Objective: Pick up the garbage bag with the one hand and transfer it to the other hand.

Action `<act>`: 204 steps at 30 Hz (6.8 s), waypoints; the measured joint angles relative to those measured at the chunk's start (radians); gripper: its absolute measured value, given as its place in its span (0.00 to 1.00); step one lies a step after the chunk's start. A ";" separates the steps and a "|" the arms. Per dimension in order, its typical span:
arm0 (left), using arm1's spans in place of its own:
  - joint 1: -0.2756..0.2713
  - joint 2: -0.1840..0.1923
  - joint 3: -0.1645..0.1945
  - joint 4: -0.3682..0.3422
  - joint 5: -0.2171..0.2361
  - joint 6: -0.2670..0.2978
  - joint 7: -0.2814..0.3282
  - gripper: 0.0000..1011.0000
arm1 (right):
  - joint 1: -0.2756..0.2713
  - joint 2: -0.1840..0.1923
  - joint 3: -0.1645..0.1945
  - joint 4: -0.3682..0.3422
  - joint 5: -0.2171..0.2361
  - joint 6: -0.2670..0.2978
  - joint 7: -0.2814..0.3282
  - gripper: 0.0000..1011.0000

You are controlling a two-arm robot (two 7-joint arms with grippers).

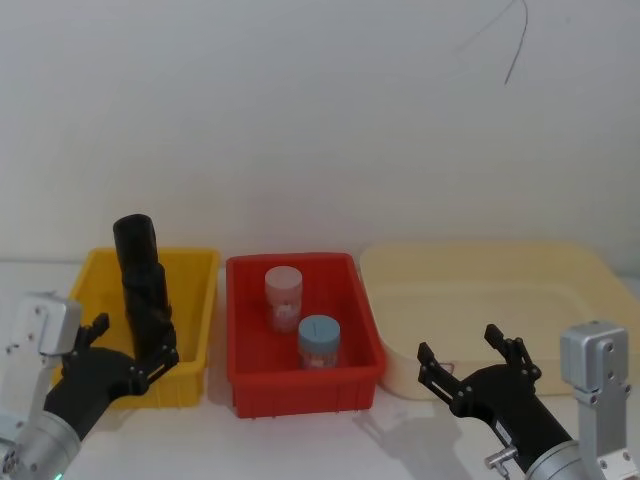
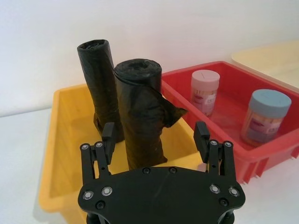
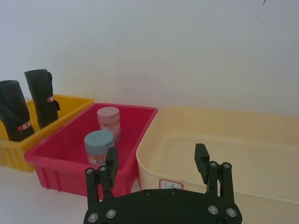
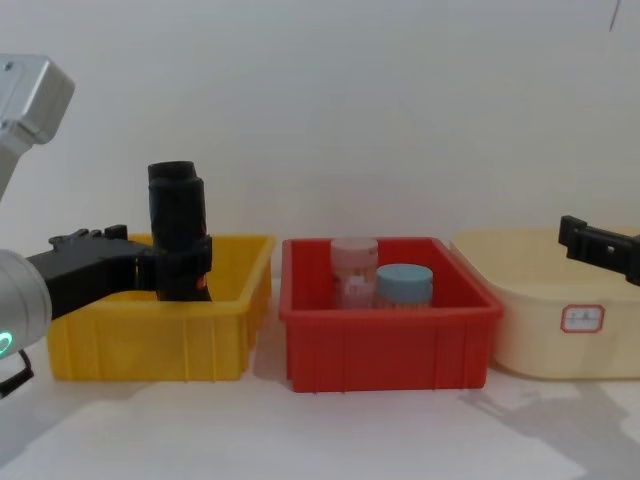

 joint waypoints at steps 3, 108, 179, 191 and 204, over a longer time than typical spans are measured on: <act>-0.014 -0.010 -0.001 0.015 0.000 0.000 -0.002 0.99 | 0.000 0.000 0.000 0.000 0.000 0.000 0.000 0.99; -0.322 -0.219 0.145 0.132 -0.131 0.129 -0.384 0.48 | 0.000 0.000 0.000 0.000 0.000 0.000 0.000 0.99; -0.473 -0.337 0.266 0.399 -0.222 0.098 -0.553 0.48 | 0.037 -0.039 -0.016 0.020 0.007 0.011 0.052 0.99; -0.474 -0.337 0.267 0.400 -0.222 0.098 -0.554 0.48 | 0.069 -0.058 -0.016 0.065 -0.002 0.040 0.059 0.94; -0.474 -0.337 0.267 0.400 -0.222 0.098 -0.553 0.48 | 0.079 -0.080 -0.003 0.083 -0.016 0.043 0.045 0.58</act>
